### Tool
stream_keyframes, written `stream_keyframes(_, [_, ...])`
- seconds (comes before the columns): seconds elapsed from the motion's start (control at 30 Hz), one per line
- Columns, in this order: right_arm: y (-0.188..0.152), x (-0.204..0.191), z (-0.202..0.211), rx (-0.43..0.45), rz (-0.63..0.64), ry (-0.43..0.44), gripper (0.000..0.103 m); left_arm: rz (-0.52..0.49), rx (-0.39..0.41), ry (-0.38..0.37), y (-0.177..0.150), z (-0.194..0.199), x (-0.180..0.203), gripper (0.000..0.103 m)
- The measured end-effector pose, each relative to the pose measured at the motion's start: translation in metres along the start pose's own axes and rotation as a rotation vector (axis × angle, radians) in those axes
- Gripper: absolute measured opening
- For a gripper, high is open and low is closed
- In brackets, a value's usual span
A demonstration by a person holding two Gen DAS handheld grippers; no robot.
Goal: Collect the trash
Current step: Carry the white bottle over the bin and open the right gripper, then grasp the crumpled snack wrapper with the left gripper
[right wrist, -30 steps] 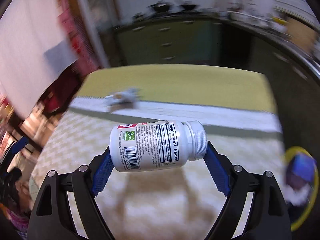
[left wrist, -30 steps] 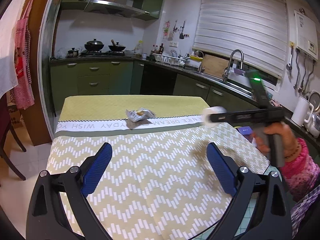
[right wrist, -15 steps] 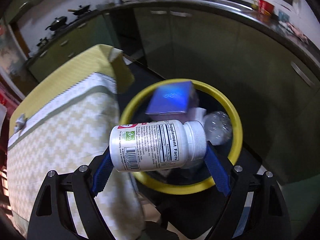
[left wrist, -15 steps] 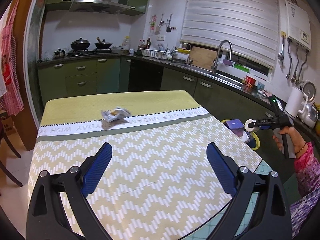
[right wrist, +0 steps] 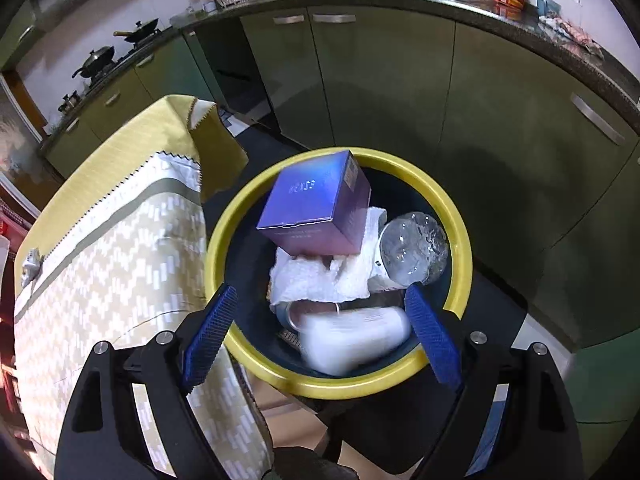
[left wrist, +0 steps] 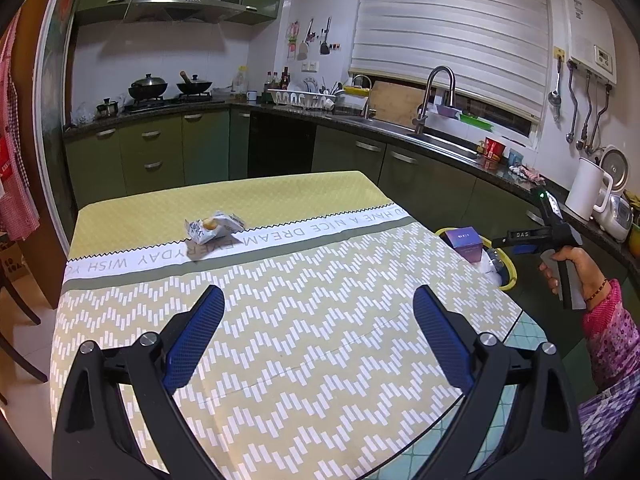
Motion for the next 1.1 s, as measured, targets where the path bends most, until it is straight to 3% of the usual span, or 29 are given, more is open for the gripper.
stream_keyframes(0.33, [-0.005, -0.026, 0.032, 0.066, 0.038, 0.07, 0.085, 0.0, -0.026, 0.03, 0.013, -0.008, -0.021, 0.09])
stream_keyframes(0.57, [-0.011, -0.039, 0.039, 0.074, 0.066, 0.103, 0.086, -0.048, -0.128, 0.059, 0.04, -0.053, -0.061, 0.09])
stream_keyframes(0.87, [-0.013, -0.038, 0.032, 0.058, 0.063, 0.091, 0.087, -0.087, -0.22, -0.05, 0.069, -0.125, -0.115, 0.09])
stream_keyframes(1.1, [-0.011, -0.042, 0.03, 0.045, 0.052, 0.072, 0.087, -0.175, -0.322, -0.113, 0.078, -0.173, -0.147, 0.09])
Point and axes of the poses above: each gripper's, at about its wrist camera, not at the fingertips, and z roughly against the way its jaws point, x to its right, y to its top, the point moved 4 cm from there along -z, roughly the way its jaws point, and after that the axes turned 8 degrees about -y, right-handed, at the moved point
